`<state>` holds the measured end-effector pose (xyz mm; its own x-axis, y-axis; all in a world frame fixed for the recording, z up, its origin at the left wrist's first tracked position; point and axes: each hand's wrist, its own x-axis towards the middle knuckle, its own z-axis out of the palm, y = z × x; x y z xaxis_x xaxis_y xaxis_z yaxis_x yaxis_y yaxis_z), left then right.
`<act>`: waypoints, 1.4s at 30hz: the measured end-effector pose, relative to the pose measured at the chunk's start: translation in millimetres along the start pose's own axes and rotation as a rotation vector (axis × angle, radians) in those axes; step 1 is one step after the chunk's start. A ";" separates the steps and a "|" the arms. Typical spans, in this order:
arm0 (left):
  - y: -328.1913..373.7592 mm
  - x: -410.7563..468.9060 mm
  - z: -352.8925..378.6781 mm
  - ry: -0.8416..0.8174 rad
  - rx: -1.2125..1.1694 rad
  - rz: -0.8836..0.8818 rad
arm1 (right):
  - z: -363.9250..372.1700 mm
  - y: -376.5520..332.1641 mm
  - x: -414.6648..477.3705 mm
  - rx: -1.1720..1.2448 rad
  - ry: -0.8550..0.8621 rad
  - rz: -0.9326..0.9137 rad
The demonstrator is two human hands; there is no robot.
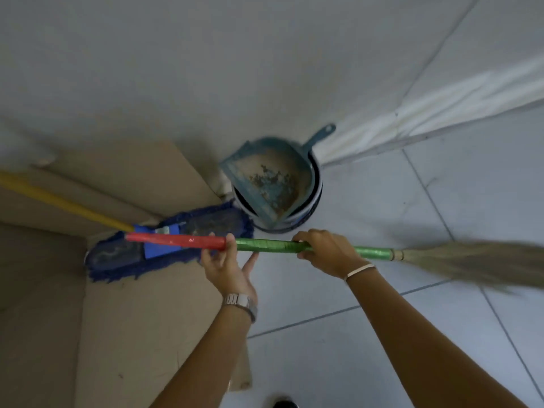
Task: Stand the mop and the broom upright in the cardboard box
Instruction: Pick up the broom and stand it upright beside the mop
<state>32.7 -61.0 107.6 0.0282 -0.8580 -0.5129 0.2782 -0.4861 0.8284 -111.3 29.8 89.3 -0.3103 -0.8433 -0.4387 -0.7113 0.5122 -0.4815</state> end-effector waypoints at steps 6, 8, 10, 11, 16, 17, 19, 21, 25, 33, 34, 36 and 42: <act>150.1 -57.3 81.6 -0.205 0.069 0.235 | -126.5 -68.5 -41.1 0.241 0.174 -0.015; 202.9 -85.7 108.0 -0.322 0.112 0.307 | -172.5 -90.8 -63.5 0.377 0.251 -0.024; 256.2 -122.8 126.4 -0.399 0.124 0.384 | -215.8 -115.1 -92.6 0.473 0.300 -0.059; 281.4 -144.2 133.6 -0.436 0.128 0.418 | -234.0 -126.9 -107.7 0.517 0.321 -0.087; 401.0 -234.9 142.8 -0.680 0.234 0.512 | -310.7 -194.6 -184.8 0.724 0.353 -0.178; 424.4 -251.0 139.6 -0.731 0.267 0.523 | -322.0 -210.4 -199.1 0.757 0.357 -0.191; 469.0 -278.1 131.1 -0.816 0.319 0.562 | -344.6 -243.9 -225.1 0.786 0.383 -0.214; 505.3 -298.6 122.0 -0.853 0.356 0.611 | -358.8 -275.1 -243.8 0.800 0.395 -0.242; 582.0 -339.8 96.9 -0.887 0.379 0.716 | -390.3 -344.1 -278.1 0.807 0.387 -0.354; 708.1 -351.8 23.1 -0.828 0.366 0.878 | -409.6 -480.4 -292.3 0.800 0.412 -0.601; 719.6 -345.8 12.6 -0.814 0.360 0.885 | -407.0 -496.1 -288.6 0.799 0.409 -0.620; 741.3 -326.8 -11.3 -0.780 0.335 0.886 | -399.0 -529.1 -278.1 0.791 0.397 -0.644; 791.6 -243.4 -79.0 -0.712 0.312 0.814 | -357.4 -620.7 -227.4 0.765 0.356 -0.611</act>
<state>322.0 -223.9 870.5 -0.4902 -0.7896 0.3691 0.1720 0.3275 0.9291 175.3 -154.4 759.1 -0.2880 -0.9293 0.2312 -0.2582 -0.1571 -0.9532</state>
